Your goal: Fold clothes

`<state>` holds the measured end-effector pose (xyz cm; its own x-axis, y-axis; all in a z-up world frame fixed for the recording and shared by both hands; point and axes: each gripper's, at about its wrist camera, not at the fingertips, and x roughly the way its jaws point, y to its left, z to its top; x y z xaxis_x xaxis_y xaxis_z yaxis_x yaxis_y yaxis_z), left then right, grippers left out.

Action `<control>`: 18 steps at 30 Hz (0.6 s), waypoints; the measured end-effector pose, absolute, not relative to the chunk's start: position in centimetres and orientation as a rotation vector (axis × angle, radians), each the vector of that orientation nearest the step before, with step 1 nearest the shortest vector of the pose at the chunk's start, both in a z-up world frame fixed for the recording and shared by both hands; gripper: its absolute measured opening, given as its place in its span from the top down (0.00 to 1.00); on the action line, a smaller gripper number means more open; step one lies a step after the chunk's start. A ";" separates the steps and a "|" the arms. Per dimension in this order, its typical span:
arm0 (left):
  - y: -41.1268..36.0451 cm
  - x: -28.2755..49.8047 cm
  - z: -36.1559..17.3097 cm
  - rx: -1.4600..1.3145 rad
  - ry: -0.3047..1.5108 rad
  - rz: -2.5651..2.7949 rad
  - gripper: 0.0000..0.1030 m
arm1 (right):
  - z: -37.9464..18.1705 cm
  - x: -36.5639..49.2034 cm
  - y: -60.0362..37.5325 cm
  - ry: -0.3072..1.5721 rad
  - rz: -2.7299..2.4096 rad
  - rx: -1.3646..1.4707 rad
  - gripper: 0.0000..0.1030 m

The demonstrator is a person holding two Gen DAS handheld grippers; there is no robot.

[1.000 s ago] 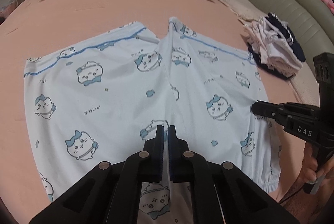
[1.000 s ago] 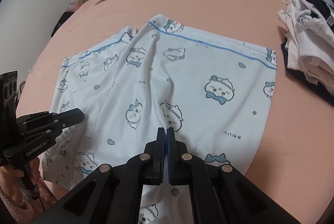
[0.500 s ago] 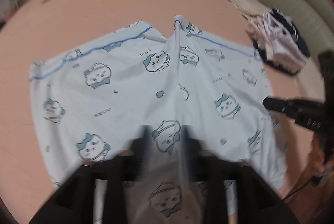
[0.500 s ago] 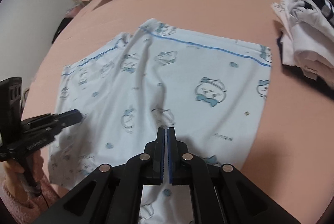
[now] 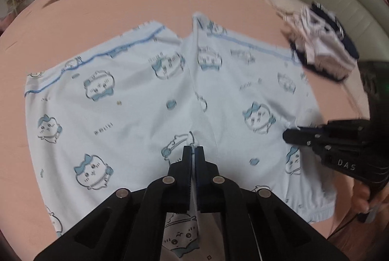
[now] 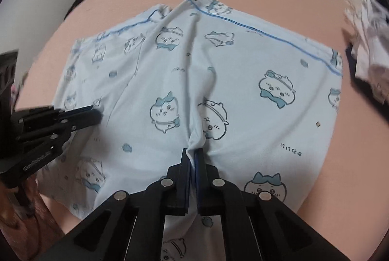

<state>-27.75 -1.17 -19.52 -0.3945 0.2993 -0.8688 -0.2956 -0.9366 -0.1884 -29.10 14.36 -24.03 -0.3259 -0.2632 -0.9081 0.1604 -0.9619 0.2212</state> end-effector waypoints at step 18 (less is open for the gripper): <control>-2.7 -29.0 -18.6 -1.417 -0.029 2.484 0.98 | -21.8 -29.6 14.8 -0.184 -2.439 1.494 0.99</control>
<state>-29.02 -2.69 -18.59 -0.4794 0.2510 -0.8409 -0.2312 -0.9605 -0.1549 -29.62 14.82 -21.82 -0.4289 -0.2974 -0.8530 0.1660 -0.9541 0.2492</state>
